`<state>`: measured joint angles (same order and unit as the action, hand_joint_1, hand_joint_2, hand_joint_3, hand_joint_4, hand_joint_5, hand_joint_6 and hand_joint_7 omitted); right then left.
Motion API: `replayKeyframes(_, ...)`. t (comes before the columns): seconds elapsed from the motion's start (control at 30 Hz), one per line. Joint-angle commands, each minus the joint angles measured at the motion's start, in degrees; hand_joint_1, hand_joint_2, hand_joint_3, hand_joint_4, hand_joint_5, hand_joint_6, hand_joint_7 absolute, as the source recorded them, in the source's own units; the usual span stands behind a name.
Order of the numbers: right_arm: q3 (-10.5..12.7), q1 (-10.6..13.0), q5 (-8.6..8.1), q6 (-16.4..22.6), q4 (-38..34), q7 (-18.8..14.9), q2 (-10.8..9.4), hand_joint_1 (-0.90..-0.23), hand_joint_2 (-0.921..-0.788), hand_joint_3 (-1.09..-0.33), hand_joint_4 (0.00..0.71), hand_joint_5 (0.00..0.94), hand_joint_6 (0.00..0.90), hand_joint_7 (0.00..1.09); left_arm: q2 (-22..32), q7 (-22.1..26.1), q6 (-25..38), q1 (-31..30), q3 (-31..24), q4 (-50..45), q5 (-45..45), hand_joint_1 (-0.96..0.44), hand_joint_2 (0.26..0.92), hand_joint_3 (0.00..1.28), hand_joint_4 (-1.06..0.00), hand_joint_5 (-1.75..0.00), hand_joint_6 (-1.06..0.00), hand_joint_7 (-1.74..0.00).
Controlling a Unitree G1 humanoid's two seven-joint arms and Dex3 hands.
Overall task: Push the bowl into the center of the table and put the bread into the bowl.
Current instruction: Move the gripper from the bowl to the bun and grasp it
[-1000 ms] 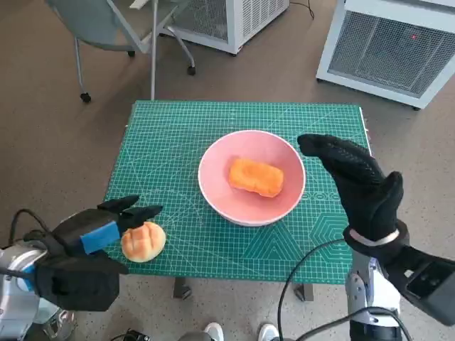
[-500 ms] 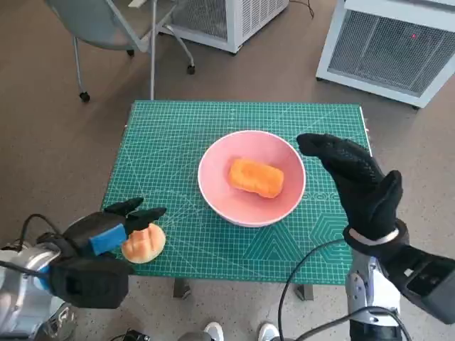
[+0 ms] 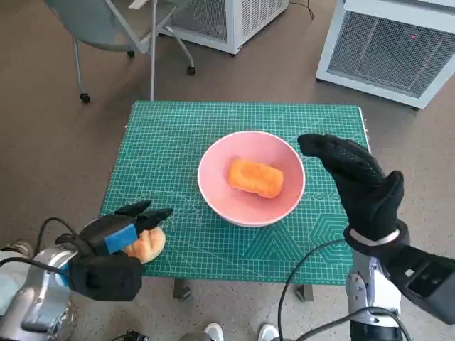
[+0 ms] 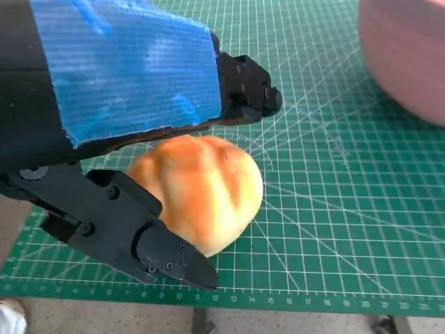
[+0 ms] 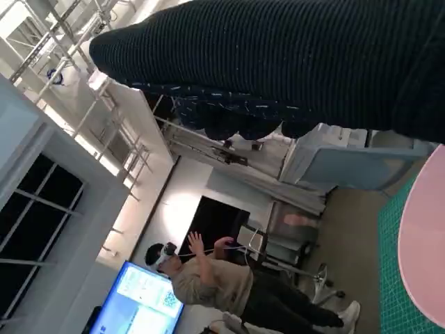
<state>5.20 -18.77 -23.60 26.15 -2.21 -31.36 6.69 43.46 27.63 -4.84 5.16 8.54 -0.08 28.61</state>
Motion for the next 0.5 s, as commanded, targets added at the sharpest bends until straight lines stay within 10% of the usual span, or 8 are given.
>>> replayKeyframes(0.03,0.19,0.50,-0.33,-0.84,-0.41,-0.51,0.64,-0.639,-0.921,-0.732,0.000,0.000,-0.001,0.33,-0.56,-2.23,-0.52,1.46,1.96,1.84,3.45,0.02,0.783,0.02,-0.41,-0.05,-0.39,-0.04)
replayKeyframes(0.2,0.25,0.41,-0.40,-0.93,-0.34,-0.50,0.71,-0.636,-0.921,-0.733,0.000,0.000,-0.001,0.33,-1.04,-4.72,-1.00,2.80,3.56,4.45,6.42,0.08,0.856,0.05,-0.60,-0.11,-0.56,-0.11)
replayKeyframes(0.23,0.26,0.39,-0.42,-0.94,-0.35,-0.51,0.73,-0.636,-0.921,-0.733,0.000,0.000,-0.001,0.33,-1.07,-5.25,-1.29,2.99,3.72,4.90,6.80,0.14,0.869,0.08,-0.59,-0.36,-0.60,-0.14)
replayKeyframes(0.33,0.28,0.43,-0.44,-0.96,-0.22,-0.50,0.78,-0.635,-0.921,-0.733,0.000,0.000,-0.001,0.33,-1.10,-7.01,-2.68,3.39,3.95,6.19,7.33,0.11,0.904,0.14,-0.60,-0.98,-0.55,-0.78)
replayKeyframes(0.5,0.40,0.35,-0.62,-0.92,-0.34,-0.70,0.90,-0.635,-0.921,-0.733,0.000,0.000,-0.001,0.33,-0.84,-8.62,-5.37,3.53,3.73,7.51,6.59,0.02,0.866,0.15,-0.73,-1.07,-0.62,-1.14)
